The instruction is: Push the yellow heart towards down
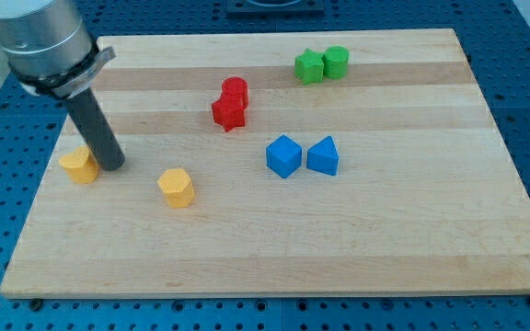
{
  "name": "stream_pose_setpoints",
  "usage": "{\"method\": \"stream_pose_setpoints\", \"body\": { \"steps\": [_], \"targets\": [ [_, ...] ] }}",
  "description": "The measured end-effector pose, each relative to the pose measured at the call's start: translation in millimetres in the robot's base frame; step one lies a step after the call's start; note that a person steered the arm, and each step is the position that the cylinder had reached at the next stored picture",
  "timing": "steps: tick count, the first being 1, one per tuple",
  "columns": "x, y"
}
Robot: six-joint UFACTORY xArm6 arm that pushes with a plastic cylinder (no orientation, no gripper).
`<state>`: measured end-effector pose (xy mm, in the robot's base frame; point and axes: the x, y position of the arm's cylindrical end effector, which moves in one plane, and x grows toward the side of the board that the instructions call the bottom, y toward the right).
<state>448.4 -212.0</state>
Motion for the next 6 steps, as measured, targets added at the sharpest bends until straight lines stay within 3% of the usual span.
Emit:
{"method": "stream_pose_setpoints", "body": {
  "steps": [2,4,6],
  "targets": [
    [-30,-12],
    [-22,-42],
    [2,-35]
  ]
}}
